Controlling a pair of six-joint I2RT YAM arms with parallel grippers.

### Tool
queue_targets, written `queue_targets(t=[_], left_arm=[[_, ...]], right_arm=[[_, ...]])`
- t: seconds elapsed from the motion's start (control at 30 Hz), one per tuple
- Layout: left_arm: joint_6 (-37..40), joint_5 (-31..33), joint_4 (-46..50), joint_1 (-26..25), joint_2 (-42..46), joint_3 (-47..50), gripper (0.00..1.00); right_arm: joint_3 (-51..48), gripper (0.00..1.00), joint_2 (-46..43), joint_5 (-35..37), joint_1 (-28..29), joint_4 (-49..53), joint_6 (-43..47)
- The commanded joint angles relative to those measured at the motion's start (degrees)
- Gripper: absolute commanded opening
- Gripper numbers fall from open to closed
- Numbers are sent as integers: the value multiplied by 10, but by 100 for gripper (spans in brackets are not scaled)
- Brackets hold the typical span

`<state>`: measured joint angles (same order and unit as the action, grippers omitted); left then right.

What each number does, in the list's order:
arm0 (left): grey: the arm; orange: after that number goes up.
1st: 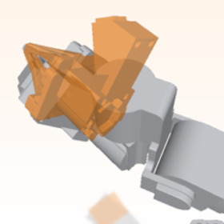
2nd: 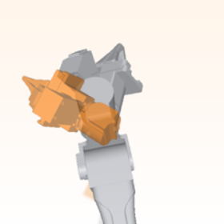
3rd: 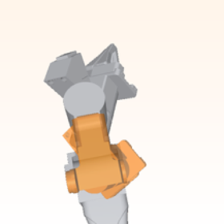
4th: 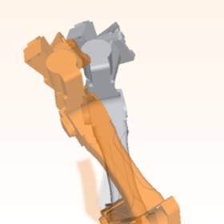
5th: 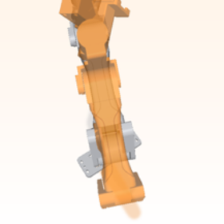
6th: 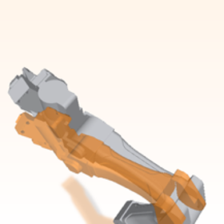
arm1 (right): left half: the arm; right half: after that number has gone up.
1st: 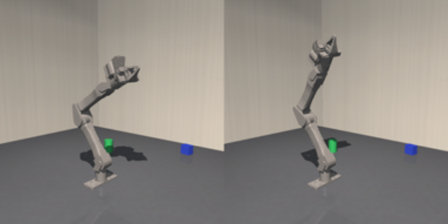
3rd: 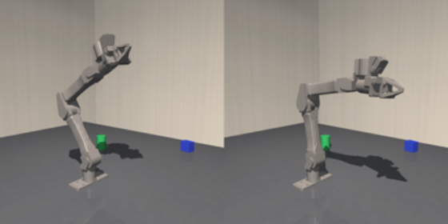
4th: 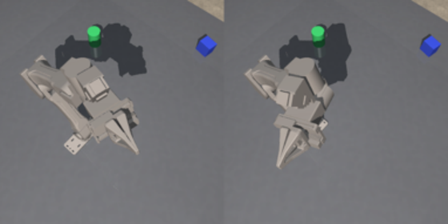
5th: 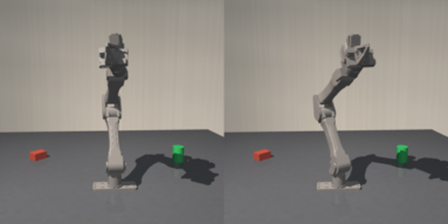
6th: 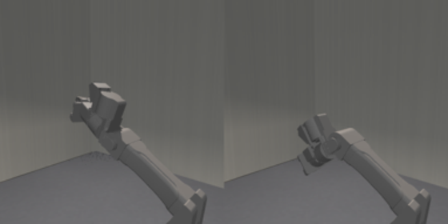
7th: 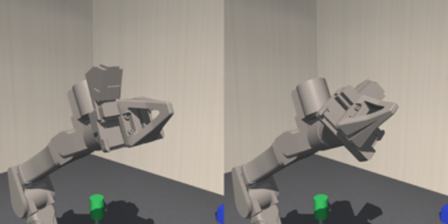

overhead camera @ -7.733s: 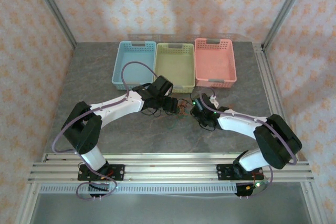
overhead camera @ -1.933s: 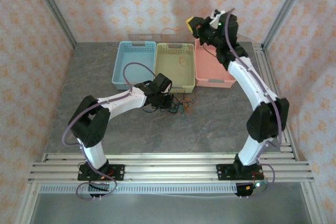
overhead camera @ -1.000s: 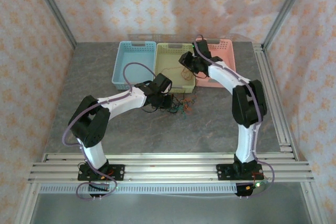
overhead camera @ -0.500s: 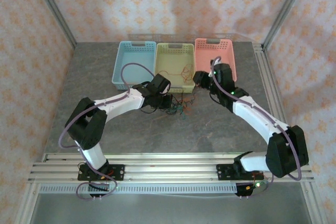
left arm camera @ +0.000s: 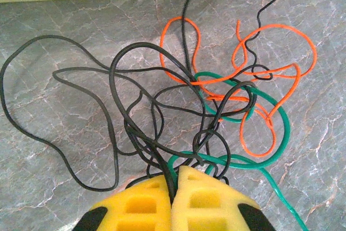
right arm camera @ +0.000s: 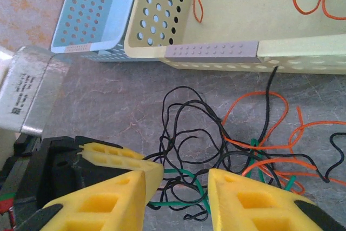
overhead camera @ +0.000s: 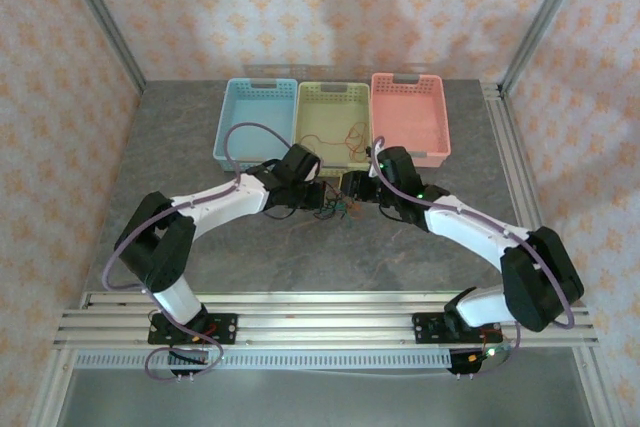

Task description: Untangle the cables

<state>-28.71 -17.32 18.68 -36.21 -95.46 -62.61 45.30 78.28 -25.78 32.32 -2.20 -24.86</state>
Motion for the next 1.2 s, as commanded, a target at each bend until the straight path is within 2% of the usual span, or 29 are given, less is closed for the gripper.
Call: queue_targets(t=[0.0,0.17,0.33,0.6,1.17], left_arm=[[-8,17,-18,4,25,9,0],[-11,23,-23,4,32,17,0],[-13,29,-29,5,40,23,0],[-9,23,-34,4,43,24,0],[4,-1,-72,0,65,46,0]], right_arm=[[-3,36,6,-18,-1,-1,-14],[-13,36,25,-54,-1,-1,-38],[-12,36,30,-25,-1,24,-47],[-14,35,71,-50,-1,-29,-86],[-19,35,94,-50,-27,-39,-128]])
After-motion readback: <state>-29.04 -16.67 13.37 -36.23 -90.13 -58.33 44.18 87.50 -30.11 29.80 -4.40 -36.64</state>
